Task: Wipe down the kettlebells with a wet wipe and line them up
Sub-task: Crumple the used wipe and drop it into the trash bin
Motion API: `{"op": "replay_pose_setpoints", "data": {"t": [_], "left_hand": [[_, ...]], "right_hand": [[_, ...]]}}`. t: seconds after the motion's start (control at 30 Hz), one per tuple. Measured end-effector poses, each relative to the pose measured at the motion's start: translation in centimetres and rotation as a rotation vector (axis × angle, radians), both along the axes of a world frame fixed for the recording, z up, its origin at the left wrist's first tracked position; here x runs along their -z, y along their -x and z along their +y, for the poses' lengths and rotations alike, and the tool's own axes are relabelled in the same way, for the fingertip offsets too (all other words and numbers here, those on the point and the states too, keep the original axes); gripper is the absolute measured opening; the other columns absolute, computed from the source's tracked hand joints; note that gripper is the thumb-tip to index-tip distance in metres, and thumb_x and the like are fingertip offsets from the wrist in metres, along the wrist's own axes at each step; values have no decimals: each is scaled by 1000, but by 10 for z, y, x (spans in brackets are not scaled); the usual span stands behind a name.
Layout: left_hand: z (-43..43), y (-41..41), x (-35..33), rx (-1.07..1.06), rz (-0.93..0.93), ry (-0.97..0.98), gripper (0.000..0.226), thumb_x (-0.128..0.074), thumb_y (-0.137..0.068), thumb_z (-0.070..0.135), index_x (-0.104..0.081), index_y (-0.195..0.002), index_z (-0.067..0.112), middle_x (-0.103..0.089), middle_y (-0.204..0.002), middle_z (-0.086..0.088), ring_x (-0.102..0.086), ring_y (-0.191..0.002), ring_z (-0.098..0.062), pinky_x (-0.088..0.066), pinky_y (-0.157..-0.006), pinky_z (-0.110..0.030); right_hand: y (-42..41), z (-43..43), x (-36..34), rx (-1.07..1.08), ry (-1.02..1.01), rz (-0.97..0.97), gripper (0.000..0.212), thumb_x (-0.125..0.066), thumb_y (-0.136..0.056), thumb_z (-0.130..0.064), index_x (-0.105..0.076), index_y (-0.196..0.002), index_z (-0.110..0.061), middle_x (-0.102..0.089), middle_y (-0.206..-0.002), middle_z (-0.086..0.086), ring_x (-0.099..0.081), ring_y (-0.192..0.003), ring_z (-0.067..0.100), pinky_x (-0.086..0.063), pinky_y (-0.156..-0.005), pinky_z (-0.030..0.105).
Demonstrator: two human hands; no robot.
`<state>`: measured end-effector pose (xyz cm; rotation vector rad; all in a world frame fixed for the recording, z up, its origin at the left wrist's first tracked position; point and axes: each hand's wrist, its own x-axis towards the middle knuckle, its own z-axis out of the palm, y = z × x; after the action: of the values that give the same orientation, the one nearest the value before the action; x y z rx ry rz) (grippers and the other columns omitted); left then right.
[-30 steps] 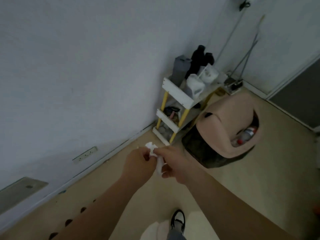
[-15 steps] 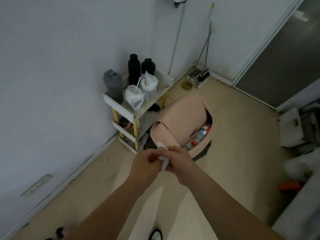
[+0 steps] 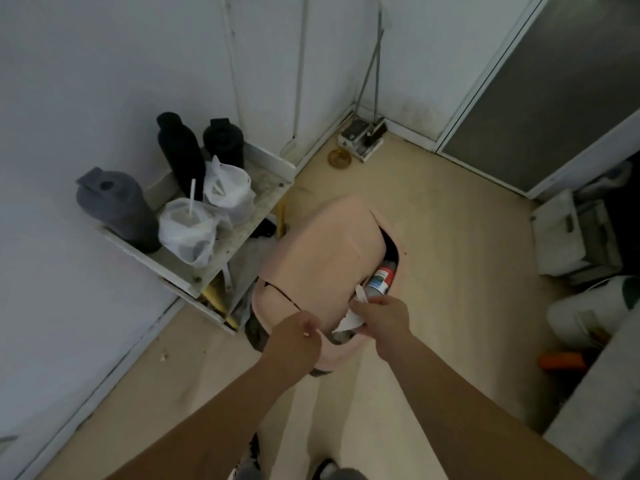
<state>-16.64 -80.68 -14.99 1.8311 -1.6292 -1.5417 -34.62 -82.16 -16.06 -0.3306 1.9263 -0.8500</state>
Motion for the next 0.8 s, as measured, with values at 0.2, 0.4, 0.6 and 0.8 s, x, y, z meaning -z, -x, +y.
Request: {"op": "replay_pose_setpoints", "data": {"t": [0.2, 0.4, 0.6, 0.8], "left_hand": [[-51, 26, 52, 110, -129, -24, 19, -49, -97, 7, -61, -110, 13, -62, -113, 0, -58, -105, -17, -45, -92, -24], [-63, 47, 86, -12, -173, -38, 23, -48, -97, 7, -62, -113, 18, -61, -117, 3, -58, -111, -15, -46, -105, -29], [-54, 27, 92, -17, -261, 114, 28, -50, -98, 14, -63, -119, 27, -55, -122, 15, -55, -108, -5, -43, -94, -16], [-72, 6, 88, 67, -440, 375, 30, -57, -90, 8, -68, -114, 22, -56, -128, 6, -56, -116, -17, -54, -93, -33]], "right_hand": [[29, -48, 80, -359, -152, 157, 18, -82, -78, -16, -64, -79, -20, -69, -85, 7, -71, -81, 27, -64, -73, 43], [24, -51, 156, -875, -232, 329, 17, -67, -92, -33, -68, -84, -19, -69, -78, -3, -65, -73, 13, -52, -66, 26], [17, -63, 188, -1420, -510, 226, 38, -51, -99, -31, -61, -132, -15, -62, -133, 12, -58, -119, 31, -47, -92, 36], [21, -76, 184, -1714, -378, 461, 34, -49, -91, -32, -71, -113, -18, -71, -120, 8, -63, -115, 32, -46, -92, 36]]}}
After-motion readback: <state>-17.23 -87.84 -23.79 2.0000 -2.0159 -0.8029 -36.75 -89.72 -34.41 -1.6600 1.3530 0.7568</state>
